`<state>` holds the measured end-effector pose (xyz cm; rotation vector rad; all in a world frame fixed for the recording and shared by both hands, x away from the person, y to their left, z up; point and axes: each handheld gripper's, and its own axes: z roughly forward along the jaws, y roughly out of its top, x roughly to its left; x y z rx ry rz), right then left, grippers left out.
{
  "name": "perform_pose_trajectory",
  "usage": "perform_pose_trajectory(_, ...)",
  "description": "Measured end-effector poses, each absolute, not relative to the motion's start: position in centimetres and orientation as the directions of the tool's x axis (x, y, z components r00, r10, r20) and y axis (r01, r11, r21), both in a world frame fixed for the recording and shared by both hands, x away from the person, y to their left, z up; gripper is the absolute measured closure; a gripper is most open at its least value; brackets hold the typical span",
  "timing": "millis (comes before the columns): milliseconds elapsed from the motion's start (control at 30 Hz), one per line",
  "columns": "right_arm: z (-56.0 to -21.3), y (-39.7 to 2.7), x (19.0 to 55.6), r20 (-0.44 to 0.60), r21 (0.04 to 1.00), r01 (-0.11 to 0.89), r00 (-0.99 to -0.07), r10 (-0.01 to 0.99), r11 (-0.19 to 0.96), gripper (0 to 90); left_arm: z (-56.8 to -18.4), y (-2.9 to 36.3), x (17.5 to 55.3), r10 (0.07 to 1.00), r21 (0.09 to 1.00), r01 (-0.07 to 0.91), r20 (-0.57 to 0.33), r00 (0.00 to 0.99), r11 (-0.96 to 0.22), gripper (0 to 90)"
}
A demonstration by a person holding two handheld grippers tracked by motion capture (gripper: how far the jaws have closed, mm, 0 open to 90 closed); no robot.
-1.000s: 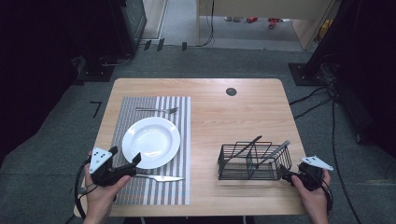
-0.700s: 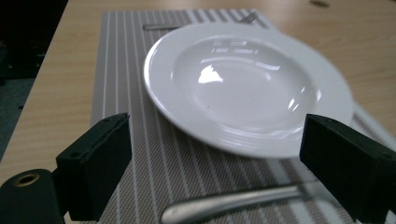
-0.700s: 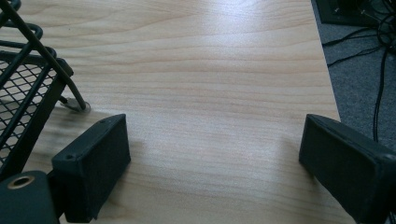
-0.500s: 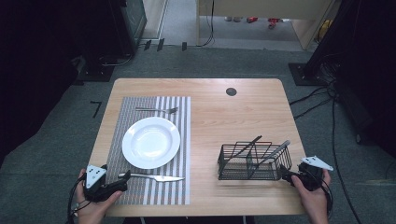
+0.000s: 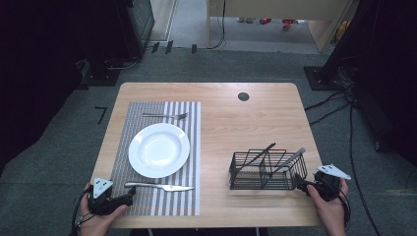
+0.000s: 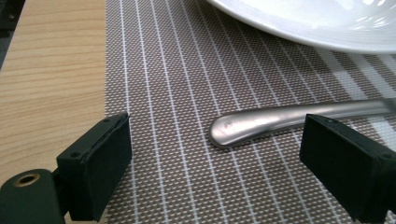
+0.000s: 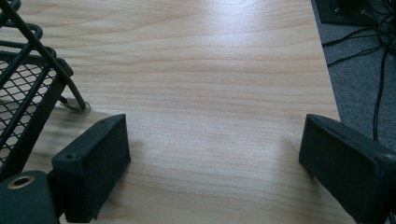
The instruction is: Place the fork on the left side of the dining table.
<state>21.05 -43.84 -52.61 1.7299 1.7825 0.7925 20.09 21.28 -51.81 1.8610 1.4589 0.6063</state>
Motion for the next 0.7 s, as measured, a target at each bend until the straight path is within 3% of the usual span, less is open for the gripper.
perform_pose_trajectory(167,-52.61,-43.84,21.04,0.027,0.725,0.689,-0.042,0.999,0.010,8.2,-52.06,20.87,20.09,0.963,0.743,0.644,0.002,0.271,-0.183,9.7)
perform_pose_trajectory(700,-52.61,-43.85,21.04,0.027,0.725,0.689,-0.042,0.999,0.009,8.2,-52.21,20.86,19.96,0.965,0.752,0.636,0.000,0.263,-0.174,9.3)
